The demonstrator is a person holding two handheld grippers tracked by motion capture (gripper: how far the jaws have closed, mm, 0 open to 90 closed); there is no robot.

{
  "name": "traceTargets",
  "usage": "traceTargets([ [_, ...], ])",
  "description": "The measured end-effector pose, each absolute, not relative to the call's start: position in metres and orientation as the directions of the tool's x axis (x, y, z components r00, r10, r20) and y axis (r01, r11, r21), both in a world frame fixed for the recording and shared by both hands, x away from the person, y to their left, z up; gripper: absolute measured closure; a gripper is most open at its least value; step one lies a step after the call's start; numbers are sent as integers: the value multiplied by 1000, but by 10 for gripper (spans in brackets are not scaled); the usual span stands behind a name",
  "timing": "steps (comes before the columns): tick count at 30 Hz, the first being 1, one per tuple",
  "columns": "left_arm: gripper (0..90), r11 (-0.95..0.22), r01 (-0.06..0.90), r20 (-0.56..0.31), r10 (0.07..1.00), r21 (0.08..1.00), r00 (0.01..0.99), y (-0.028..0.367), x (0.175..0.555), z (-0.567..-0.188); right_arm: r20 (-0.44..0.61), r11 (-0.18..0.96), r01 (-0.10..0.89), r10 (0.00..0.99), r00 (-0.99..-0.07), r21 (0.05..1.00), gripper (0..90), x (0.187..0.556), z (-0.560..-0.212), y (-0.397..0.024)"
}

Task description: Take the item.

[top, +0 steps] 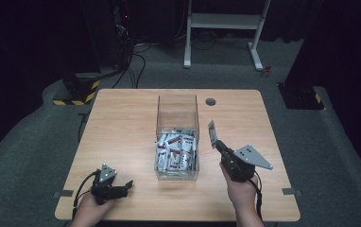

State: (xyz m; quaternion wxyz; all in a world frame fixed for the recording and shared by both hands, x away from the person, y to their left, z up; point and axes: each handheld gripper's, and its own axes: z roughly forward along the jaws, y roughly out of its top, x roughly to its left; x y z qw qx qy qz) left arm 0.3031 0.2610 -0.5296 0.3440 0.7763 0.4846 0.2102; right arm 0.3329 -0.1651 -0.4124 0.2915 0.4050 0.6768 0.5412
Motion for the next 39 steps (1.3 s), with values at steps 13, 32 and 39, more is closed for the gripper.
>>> traceTargets([
  [13, 145, -298, 606, -2, 897, 737, 442, 261, 303, -530, 54, 81, 266, 885, -463, 960, 900, 345, -422, -177],
  [32, 145, -298, 606, -1, 897, 737, 442, 261, 303, -530, 77, 89, 373, 910, -408, 923, 900, 370, -455, -192],
  [39, 145, -298, 606, -1, 897, 737, 442, 261, 303, -530, 84, 88, 402, 917, -391, 911, 900, 377, -466, -196],
])
